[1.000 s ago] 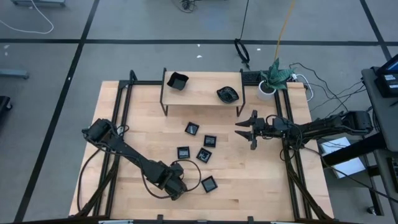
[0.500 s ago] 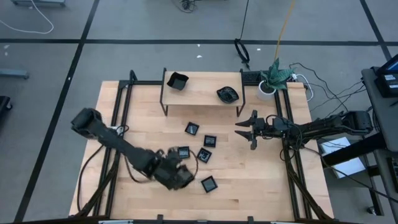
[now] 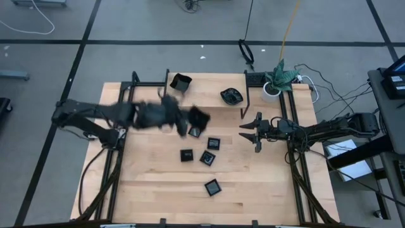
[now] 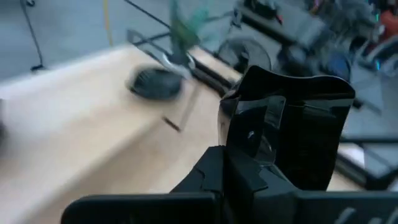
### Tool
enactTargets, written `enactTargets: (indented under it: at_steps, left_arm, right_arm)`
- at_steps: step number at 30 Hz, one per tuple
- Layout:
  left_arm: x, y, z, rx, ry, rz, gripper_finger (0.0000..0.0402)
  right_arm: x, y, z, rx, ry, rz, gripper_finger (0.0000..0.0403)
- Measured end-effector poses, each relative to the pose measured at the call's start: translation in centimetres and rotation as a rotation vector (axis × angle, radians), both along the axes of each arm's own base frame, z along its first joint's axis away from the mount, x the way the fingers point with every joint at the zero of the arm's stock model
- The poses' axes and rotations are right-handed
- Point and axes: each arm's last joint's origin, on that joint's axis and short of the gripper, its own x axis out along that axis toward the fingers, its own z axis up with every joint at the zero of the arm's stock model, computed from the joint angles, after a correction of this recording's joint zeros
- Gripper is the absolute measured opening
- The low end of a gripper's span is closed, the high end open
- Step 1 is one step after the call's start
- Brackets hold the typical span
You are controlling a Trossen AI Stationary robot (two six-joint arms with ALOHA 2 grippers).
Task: Pick & Place Mini shaped plates
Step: Stack the distorted square plate on top of the other distorted square plates on the shelf
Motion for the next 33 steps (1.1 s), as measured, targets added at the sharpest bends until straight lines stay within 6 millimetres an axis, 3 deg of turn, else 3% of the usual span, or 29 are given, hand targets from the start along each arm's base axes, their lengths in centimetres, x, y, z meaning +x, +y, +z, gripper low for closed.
enactTargets:
  at_steps: [5,10,16,23,33]
  left_arm:
    - [-2.8,7.4,1.3,-0.050,-0.016,0.133,0.0003]
    - [-6.5,14.2,1.1,-0.162,-0.002,0.262,0.0003]
    - [-9.1,20.0,0.1,-0.334,-0.066,0.288,0.0002]
    - [-8.9,23.0,-3.0,-0.365,0.085,0.307,0.0002]
    - [-7.9,23.9,-6.7,-0.440,0.308,0.339,0.0002]
  right_arm:
    - [0.0,0.0,0.0,-0.003,0.005,0.000,0.0157]
    - [0.0,0.0,0.0,-0.010,0.005,0.000,0.0157]
    - [0.0,0.0,0.0,-0.025,0.007,0.000,0.0157]
    - [0.0,0.0,0.0,-0.029,0.008,0.000,0.0157]
    - [0.0,0.0,-0.1,-0.052,0.011,0.001,0.0157]
